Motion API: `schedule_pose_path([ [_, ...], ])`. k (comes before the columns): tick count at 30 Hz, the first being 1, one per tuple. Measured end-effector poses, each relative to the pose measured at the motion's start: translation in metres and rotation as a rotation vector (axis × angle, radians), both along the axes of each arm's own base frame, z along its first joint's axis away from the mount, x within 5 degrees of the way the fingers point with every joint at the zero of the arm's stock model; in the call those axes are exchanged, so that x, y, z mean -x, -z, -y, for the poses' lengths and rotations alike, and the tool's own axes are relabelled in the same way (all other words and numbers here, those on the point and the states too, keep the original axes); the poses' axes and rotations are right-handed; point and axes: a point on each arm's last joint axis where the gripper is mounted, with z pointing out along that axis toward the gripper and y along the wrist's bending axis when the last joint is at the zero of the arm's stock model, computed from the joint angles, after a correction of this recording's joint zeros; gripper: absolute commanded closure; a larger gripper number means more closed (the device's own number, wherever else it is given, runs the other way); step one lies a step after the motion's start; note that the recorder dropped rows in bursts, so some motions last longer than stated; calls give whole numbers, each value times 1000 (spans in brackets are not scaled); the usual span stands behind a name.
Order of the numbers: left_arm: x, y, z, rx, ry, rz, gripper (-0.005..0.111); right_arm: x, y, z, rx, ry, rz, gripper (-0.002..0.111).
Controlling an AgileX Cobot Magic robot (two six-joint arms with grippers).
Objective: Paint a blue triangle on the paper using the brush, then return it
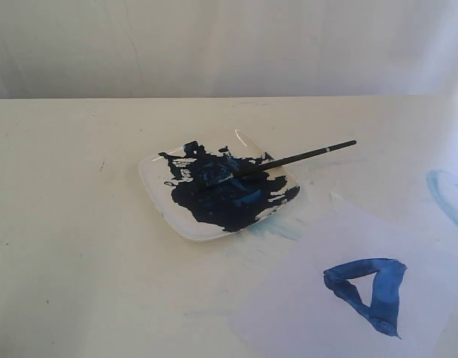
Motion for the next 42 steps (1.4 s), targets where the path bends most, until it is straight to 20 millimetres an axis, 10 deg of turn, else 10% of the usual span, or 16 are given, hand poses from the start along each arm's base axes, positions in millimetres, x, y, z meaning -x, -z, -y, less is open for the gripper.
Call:
schedule_pose_path([
  [42,0,0,-2,-2,-32,0,107,0,0,2,0,45,-4,108],
])
